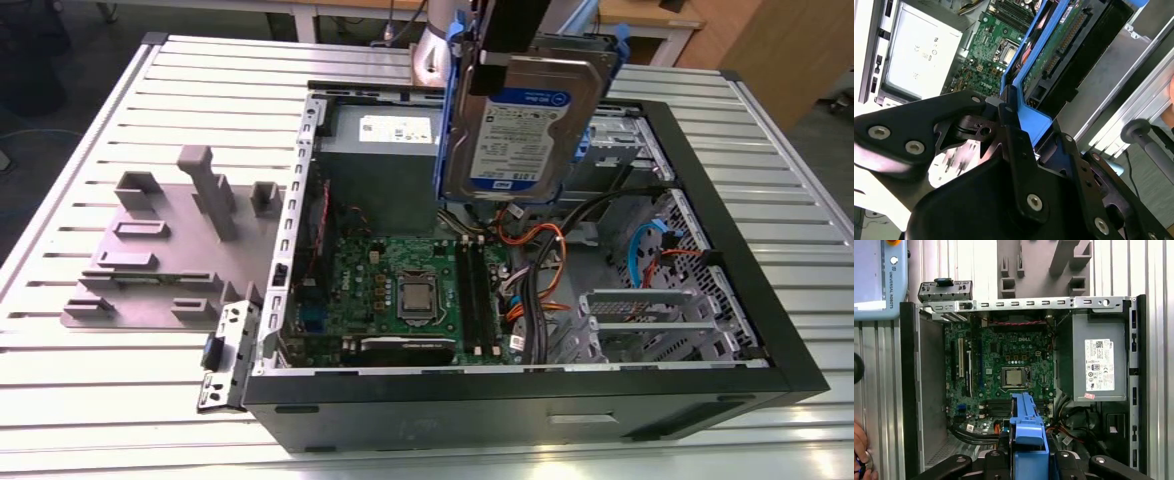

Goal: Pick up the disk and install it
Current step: 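Pick up the disk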

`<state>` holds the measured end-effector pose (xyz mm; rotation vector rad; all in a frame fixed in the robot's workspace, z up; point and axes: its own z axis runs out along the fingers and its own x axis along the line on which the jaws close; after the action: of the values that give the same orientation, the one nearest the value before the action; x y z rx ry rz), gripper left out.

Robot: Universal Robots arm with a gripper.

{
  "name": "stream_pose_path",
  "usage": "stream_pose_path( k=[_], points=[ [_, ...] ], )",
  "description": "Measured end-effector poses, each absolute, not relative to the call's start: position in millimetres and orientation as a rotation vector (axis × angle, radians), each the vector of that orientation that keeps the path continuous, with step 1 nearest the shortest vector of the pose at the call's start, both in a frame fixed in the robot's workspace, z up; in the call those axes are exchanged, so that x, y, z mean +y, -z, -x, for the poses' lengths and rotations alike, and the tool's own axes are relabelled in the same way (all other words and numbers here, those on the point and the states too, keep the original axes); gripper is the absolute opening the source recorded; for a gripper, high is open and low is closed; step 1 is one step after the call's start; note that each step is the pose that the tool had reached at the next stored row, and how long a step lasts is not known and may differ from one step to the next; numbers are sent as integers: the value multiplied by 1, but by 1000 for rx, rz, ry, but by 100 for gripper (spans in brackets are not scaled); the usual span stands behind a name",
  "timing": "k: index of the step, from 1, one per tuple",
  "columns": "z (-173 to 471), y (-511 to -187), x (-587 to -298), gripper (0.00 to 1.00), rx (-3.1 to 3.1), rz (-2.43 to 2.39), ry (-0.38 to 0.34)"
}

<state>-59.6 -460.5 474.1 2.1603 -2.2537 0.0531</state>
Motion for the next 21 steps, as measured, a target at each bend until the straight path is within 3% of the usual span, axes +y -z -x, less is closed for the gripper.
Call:
stream_pose_path(
  k=[21],
  points=[
    [55,-474,-472,36,-2252,-2159,-56]
  ],
)
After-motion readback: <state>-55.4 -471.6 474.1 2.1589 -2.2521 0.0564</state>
